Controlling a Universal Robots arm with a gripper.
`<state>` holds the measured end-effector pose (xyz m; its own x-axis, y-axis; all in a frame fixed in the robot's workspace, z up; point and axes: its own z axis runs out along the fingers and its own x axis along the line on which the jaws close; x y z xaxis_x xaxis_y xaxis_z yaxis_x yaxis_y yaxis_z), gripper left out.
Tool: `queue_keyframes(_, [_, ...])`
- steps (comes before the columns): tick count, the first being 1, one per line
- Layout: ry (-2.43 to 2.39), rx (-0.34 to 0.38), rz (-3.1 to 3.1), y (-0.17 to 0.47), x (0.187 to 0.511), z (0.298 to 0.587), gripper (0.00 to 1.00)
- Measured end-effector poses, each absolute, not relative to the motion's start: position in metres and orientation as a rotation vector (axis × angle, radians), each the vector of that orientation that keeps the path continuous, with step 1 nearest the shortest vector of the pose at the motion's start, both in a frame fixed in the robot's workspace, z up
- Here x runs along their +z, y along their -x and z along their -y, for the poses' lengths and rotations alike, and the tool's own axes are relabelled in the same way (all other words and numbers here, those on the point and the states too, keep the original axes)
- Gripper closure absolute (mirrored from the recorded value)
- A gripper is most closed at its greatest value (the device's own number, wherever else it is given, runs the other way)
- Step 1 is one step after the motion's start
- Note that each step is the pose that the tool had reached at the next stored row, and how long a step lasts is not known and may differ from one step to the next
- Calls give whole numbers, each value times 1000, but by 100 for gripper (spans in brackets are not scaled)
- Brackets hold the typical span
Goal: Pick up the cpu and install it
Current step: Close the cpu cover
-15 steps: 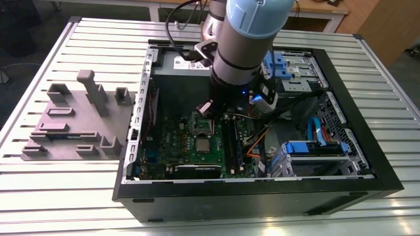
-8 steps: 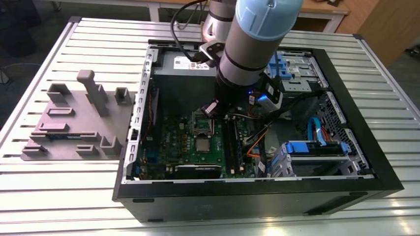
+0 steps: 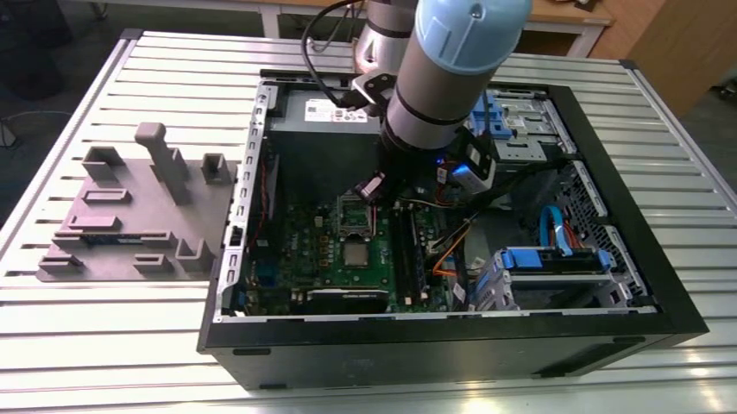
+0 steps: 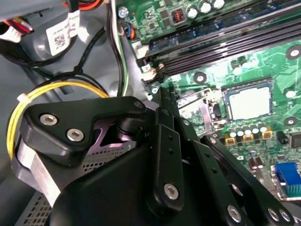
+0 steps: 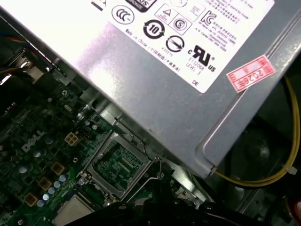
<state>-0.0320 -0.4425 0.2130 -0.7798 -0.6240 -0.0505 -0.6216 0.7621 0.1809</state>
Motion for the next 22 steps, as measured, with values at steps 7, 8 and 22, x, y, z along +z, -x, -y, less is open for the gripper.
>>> queue_keyframes(7, [-1042, -339, 2941, 30, 212, 442, 90])
queue_keyframes(8, [-1042, -338, 2941, 29, 212, 442, 90])
queue_keyframes(22, [-1064, -347, 2932, 29, 205, 437, 90])
